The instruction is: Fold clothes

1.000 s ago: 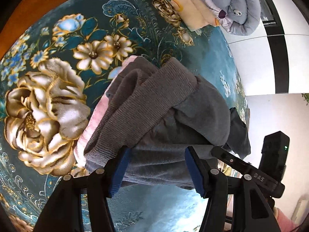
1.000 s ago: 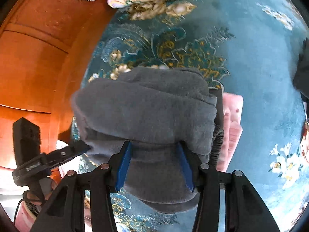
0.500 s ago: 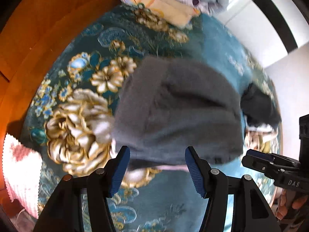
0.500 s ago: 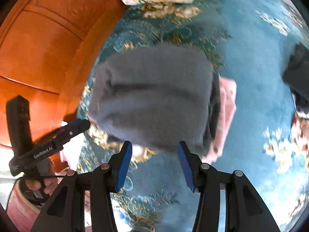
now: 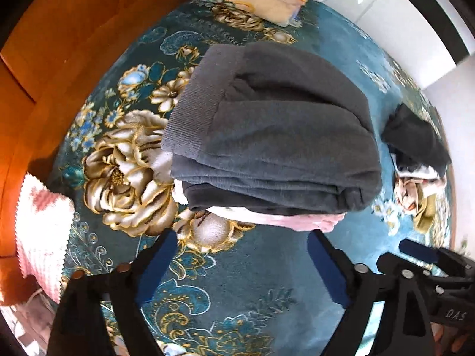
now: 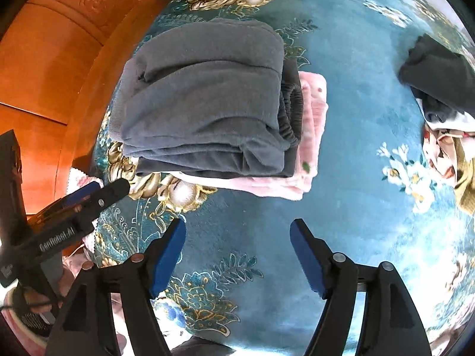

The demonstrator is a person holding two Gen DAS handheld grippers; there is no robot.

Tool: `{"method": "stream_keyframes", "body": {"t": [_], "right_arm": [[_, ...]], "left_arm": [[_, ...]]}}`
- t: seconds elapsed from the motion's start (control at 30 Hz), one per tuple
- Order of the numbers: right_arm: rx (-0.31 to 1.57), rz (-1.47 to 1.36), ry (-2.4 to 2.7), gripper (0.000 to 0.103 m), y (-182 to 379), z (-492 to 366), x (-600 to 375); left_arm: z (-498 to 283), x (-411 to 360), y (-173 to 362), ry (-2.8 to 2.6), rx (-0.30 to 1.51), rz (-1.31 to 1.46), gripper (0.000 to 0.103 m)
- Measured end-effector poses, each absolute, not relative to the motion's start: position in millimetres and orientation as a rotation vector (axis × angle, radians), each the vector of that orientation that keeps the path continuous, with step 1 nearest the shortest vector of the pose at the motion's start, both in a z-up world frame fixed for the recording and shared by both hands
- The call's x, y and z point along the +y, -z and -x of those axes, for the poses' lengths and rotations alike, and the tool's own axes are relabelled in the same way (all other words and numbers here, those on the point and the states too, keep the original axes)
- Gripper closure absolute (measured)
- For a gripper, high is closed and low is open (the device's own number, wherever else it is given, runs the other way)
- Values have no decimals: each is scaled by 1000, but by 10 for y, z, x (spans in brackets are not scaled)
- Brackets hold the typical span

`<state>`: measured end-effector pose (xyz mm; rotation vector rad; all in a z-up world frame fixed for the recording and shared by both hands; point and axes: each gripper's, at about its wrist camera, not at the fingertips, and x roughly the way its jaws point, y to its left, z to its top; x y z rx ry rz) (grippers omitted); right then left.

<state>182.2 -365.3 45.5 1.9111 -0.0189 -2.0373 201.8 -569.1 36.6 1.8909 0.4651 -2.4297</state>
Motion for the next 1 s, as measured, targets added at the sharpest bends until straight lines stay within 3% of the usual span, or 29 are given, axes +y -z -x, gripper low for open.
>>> {"method": "stream_keyframes", "body": {"t": [0.07,0.13,0.2,0.7,1.0], "right_arm": [[-5,-1893,2059,28,-474,-1855,-3677],[14,-1874,2090,12,-482,-1892,-3708],[15,-1849,2132,7,-497,-1930,-3719],[206,-1830,2241,6,-478,-2117,-3863],[323,-1828,2246,6,-488,-2188,-3934]], "left_arm": [[-2077,-5665,-398,2452,437,-1869,1],[-2134,-5668,-427,2449,409,-1829,0],[-2172,-5690,-410,2427,400,-1816,0],[-2404,-5686,-196,2468,530,-1845,0],[-2470,-5707,-264,2569,474,-1743,0]]}}
